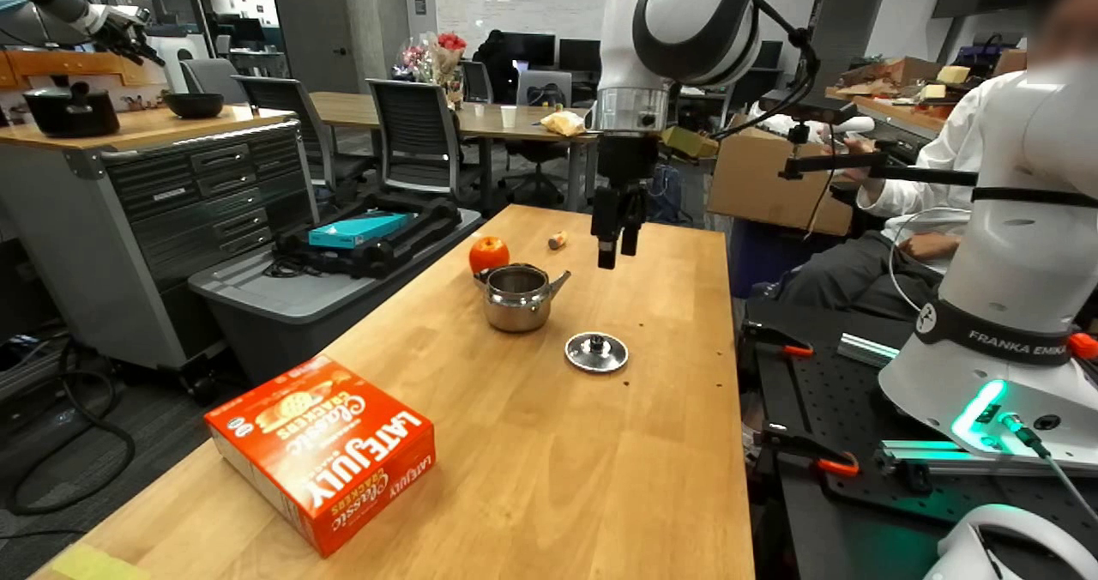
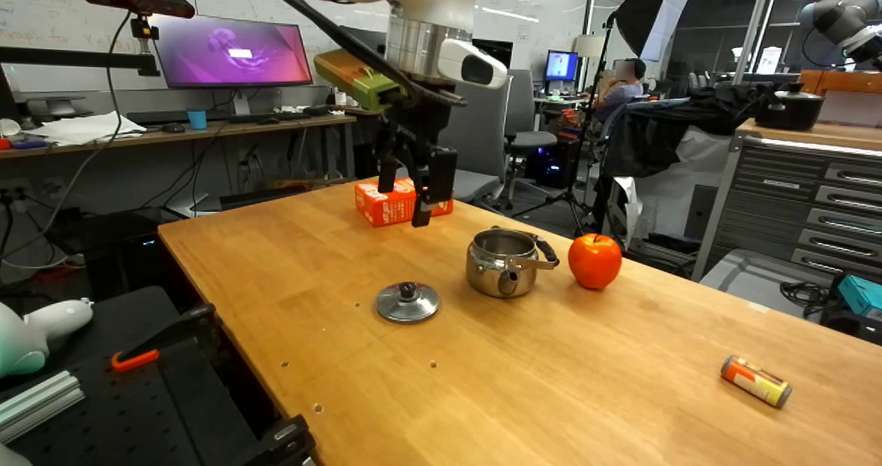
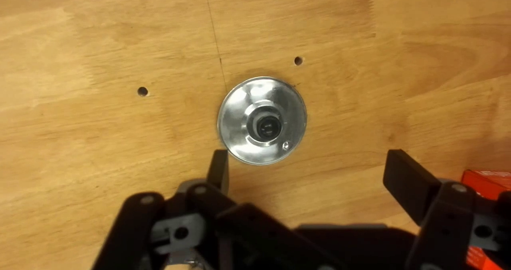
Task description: Put the silver lid on the kettle
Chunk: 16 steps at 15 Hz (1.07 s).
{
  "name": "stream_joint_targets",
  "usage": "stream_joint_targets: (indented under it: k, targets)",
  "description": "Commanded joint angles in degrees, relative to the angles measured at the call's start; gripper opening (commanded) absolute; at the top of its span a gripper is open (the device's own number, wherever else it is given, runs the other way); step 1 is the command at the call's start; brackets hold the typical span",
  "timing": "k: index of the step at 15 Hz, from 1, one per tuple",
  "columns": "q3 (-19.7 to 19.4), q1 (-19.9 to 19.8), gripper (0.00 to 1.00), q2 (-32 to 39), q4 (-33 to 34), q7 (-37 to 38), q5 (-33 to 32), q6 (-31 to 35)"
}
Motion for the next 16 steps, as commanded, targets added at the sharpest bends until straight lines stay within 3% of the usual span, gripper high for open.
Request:
stream_joint_targets:
  k: [1, 8, 16]
  targets:
    - [0.5, -0.2, 1.00, 4.1, 2.8, -0.8, 2.8, 1.2]
    - [1.0, -1.1, 1.00, 11.7, 8.4, 0.9, 5.3, 1.0]
    - [2.0, -1.0, 1.00, 19.2, 13.1, 2.1, 1.9, -1.5]
